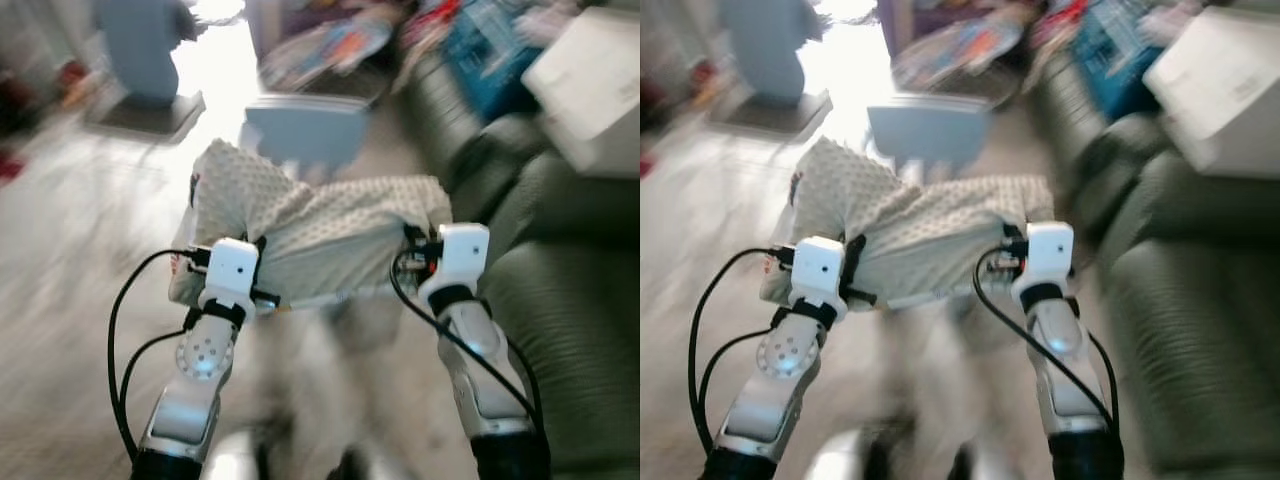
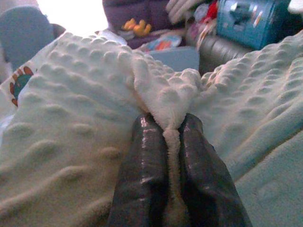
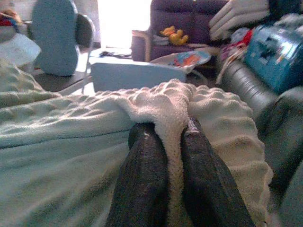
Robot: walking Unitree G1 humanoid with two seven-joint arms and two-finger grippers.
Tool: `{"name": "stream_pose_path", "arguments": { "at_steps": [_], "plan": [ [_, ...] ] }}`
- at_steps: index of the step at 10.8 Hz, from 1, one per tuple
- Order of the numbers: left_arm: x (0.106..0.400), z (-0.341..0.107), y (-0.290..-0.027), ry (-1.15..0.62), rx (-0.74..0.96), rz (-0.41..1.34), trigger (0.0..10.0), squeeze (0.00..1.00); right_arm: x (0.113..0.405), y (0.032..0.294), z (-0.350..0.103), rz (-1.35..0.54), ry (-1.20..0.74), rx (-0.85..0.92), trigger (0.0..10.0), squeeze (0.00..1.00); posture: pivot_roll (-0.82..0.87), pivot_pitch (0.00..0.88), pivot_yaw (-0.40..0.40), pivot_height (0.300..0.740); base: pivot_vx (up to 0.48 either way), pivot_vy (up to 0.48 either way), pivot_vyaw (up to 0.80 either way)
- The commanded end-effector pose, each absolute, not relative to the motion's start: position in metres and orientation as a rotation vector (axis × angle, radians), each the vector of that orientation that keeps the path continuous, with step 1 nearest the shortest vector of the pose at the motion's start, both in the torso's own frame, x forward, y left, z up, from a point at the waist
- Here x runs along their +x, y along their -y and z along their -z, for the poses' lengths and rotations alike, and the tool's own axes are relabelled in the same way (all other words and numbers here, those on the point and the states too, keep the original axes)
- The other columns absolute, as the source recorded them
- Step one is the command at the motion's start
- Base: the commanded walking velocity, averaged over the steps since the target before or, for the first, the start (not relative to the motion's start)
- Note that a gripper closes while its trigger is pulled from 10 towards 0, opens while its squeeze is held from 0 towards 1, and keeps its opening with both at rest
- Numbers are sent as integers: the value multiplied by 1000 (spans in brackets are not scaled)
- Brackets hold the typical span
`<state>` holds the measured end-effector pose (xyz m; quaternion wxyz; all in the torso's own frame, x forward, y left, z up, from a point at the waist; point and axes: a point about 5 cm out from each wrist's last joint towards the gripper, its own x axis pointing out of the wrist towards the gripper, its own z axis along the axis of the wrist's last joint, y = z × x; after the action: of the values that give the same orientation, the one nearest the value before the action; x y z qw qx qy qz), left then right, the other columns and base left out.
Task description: Move the pillow to the sofa
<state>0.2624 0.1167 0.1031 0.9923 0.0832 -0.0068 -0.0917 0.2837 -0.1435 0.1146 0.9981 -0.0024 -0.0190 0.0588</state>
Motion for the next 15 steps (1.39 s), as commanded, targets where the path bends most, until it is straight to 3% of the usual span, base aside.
{"name": "stream_pose_path", "arguments": {
  "at_steps": [1,4,15],
  "plan": [
    [262,-102,-127,2,178,152,10000,0,283,165,-118,-16,54,-20,10000,0,-2,72,-36,740,-345,337,0],
    [264,-109,-123,44,157,198,10000,0,285,167,-116,-11,43,-38,10000,0,1,74,-40,740,0,0,-206],
    [263,-112,-114,38,70,310,10000,0,287,162,-117,1,48,-59,10000,0,-1,72,-31,740,0,0,-800]
  ]
}}
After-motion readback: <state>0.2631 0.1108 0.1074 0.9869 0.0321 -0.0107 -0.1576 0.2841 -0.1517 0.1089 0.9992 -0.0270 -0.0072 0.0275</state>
